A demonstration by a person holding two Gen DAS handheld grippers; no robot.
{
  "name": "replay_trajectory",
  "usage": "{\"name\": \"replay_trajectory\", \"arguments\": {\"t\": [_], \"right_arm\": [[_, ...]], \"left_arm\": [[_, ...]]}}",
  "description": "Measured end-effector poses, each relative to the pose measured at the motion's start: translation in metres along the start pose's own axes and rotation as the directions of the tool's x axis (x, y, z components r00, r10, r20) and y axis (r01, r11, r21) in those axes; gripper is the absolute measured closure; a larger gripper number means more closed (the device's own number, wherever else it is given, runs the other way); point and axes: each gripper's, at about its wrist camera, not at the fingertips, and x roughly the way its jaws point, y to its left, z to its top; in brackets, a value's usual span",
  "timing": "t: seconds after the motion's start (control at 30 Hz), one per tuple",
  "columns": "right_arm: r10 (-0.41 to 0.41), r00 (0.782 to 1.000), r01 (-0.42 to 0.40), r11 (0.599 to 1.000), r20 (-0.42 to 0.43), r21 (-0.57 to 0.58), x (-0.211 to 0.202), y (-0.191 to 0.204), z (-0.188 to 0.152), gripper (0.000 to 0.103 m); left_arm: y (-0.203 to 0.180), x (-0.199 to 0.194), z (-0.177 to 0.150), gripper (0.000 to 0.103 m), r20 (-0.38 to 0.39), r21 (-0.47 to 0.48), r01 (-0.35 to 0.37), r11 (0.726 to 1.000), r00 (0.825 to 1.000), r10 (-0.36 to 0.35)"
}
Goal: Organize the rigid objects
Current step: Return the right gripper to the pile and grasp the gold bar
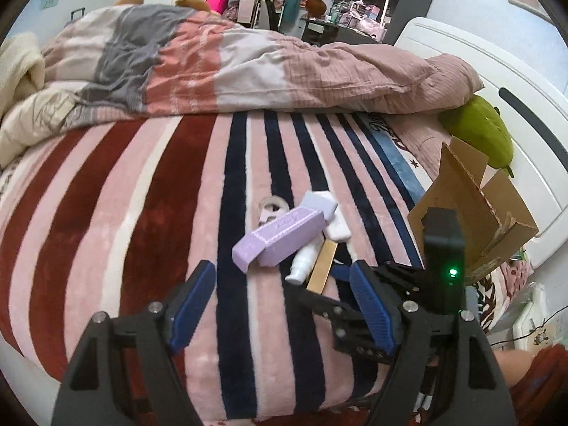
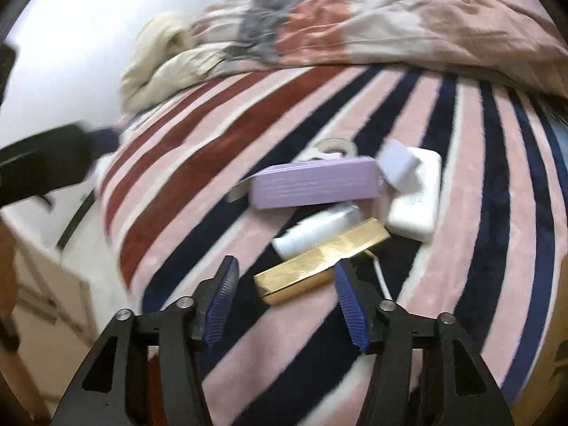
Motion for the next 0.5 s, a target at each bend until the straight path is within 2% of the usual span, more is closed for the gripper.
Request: {"name": "replay_trajectory", "arguments": {"t": [0.1, 0.13, 0.23, 0.37, 0.4, 0.43, 0.5], "right_arm": [[-0.008, 1.000, 0.008, 1.000, -0.006, 0.017, 0.001, -0.008, -0.008, 0.050], [-0.018, 1.000, 0.018, 1.000, -0.012, -0.002, -0.001, -0.007, -0.007, 0.058], [-0.050, 0.998, 0.048, 0.997, -0.037, -0.054, -0.015, -0.002, -0.005, 0.067], [-0.179, 0.982, 0.168, 0.976, -0.068, -0.138, -0.031, -0.007, -0.004, 0.069], [-0.181, 0.981, 0.171, 0.976, -0.075, -0.132, -0.033, -0.010, -0.004, 0.068], [-0.151, 0.986, 0.143, 0.985, -0.076, -0.097, -0.035, -0.016, -0.004, 0.068], [-0.048, 0.996, 0.047, 0.999, -0.071, -0.011, -0.036, -0.024, -0.001, 0.068]], "left_arm": [[0.002, -0.002, -0.006, 0.028, 0.001, 0.006, -0.012, 1.000, 1.000, 0.012], [0.004, -0.003, -0.008, 0.028, 0.002, 0.000, -0.010, 1.000, 1.000, 0.010], [0.007, -0.004, -0.013, 0.028, -0.002, -0.015, 0.010, 1.000, 1.000, -0.010], [0.007, -0.004, -0.015, 0.028, 0.000, -0.014, 0.018, 1.000, 1.000, -0.018], [0.007, -0.004, -0.014, 0.028, 0.001, -0.017, 0.024, 1.000, 1.000, -0.024], [0.007, -0.004, -0.014, 0.028, 0.002, -0.020, 0.030, 0.999, 1.000, -0.030], [0.007, -0.003, -0.014, 0.027, 0.001, -0.026, 0.037, 0.999, 0.999, -0.037]]}}
